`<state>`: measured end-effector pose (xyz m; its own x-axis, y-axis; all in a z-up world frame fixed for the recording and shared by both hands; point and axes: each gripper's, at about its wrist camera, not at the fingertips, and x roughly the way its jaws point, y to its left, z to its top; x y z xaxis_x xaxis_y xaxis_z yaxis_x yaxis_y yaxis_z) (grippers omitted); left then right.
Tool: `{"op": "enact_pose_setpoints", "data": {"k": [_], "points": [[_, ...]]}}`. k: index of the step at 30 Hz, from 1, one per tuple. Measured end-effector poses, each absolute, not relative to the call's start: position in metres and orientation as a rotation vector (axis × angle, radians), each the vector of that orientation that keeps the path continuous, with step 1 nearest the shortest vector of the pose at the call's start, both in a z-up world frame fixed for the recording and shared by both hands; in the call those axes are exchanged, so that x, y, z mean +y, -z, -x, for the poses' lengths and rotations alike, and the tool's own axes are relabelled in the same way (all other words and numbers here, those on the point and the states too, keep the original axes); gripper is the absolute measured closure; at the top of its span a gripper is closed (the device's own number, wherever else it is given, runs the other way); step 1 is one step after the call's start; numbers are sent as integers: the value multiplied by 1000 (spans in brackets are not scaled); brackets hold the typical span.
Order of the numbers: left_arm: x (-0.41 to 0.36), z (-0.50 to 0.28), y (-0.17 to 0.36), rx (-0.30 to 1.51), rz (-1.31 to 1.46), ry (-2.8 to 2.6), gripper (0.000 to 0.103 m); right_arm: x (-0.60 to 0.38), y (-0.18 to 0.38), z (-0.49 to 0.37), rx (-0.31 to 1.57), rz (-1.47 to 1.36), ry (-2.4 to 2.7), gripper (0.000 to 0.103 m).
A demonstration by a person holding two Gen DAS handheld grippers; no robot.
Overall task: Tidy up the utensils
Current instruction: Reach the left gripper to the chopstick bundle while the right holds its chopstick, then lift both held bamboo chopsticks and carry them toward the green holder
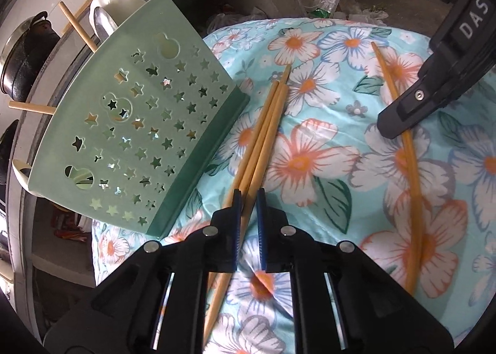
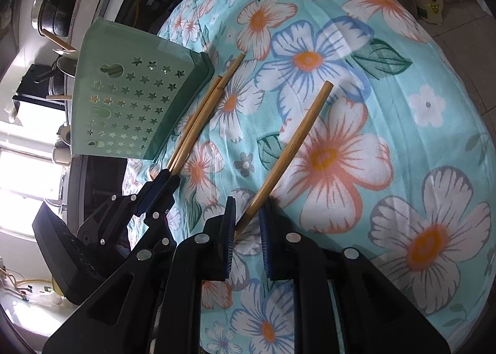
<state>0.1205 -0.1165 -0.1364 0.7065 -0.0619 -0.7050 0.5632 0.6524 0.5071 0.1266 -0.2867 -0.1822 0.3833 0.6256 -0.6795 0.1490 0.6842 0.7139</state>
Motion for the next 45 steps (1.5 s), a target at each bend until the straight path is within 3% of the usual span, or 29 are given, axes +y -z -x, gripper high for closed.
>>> {"op": "enact_pose_setpoints", "data": {"k": [14,20,22,24,28,41,43,45], "points": [[-75,-105,119,982,-407,550,97,-274,176,-115,1206,-709,-439,88],[-63,-104,113,1022,-277,596,93,-259,173,-108,1240,-660,-479,86],[-62,-106,111,1021,-260,598,85,-260,171,-109,1236,-673,-477,82],[-64,-109,110,1019,-254,605,84,-265,167,-109,1214,-692,-468,74],[-77,-125,113,1037,-233,613,84,-282,160,-112,1168,-746,-429,71],[-103,-168,129,1077,-189,565,84,-298,185,-145,1145,-954,-355,72],[-107,-174,130,1079,-178,559,85,-295,186,-150,1140,-964,-339,74],[-111,-178,132,1077,-174,553,85,-293,188,-153,1134,-962,-320,83]]}}
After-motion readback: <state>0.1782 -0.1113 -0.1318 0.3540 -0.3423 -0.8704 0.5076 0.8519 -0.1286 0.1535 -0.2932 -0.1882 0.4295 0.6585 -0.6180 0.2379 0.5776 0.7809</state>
